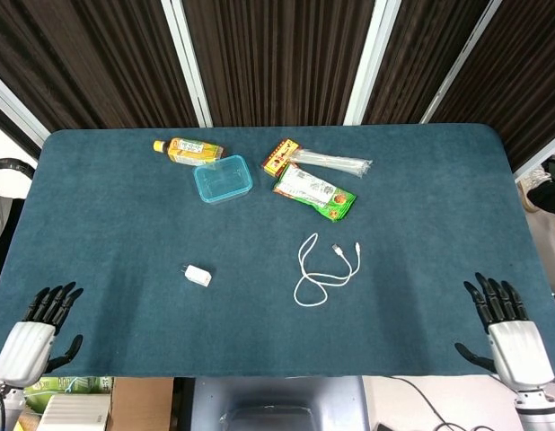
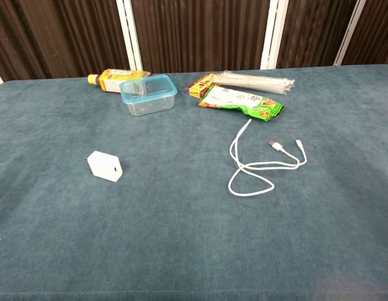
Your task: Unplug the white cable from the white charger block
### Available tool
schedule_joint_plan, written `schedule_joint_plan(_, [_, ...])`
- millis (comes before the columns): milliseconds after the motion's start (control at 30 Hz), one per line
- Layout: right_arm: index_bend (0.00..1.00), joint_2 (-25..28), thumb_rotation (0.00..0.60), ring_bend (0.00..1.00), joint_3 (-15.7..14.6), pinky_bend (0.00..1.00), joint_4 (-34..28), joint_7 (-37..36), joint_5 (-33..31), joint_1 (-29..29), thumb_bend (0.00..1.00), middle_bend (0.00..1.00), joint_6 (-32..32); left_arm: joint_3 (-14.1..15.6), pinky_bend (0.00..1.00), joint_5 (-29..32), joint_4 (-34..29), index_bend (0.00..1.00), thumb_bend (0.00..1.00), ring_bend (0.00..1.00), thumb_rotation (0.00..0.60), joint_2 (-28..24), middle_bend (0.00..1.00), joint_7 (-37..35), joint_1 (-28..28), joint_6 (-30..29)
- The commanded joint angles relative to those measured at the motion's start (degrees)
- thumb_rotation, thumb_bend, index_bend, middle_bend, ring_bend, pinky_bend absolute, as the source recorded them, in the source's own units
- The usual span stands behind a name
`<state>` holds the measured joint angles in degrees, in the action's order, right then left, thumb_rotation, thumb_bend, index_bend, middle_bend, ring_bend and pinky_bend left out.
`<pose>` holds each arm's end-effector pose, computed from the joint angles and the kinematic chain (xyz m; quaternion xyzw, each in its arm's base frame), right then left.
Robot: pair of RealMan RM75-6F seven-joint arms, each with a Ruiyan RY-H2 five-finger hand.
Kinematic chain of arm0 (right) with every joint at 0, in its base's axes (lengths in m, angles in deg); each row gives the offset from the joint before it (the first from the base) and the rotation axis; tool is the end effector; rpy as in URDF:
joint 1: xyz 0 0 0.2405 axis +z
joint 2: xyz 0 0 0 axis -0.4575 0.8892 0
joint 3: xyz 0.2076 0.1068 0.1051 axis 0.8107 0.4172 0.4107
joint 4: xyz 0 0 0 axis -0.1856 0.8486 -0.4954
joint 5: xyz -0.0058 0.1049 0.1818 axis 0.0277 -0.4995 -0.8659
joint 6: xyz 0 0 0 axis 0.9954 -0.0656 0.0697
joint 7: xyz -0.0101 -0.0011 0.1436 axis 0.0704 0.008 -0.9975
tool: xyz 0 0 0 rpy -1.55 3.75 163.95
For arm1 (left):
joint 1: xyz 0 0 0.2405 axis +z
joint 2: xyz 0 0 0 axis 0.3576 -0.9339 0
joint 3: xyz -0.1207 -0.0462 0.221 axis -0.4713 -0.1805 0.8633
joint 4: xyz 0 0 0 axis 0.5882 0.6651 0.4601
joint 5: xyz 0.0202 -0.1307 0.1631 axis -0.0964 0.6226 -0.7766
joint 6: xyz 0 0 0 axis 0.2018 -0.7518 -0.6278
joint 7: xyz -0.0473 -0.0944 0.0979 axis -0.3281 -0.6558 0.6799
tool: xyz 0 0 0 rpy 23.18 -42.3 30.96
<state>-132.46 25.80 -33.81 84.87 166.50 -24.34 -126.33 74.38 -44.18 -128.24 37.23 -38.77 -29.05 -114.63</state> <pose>-0.3035 -0.1332 0.1438 0.6344 -0.3399 0.3754 0.5840 -0.3153 0.1565 0.1291 -0.6602 -0.3824 -0.3844 0.5197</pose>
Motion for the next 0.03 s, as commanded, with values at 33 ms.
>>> schedule_joint_plan(33, [0.00,0.32,0.600,0.00,0.67,0.00,-0.04,-0.42,-0.33,-0.37,0.26,0.00,0.32,0.02,0.00,-0.08,-1.10,0.02,0.44,0.00,0.600,-0.90,0.00,0.97,0.14,0.95])
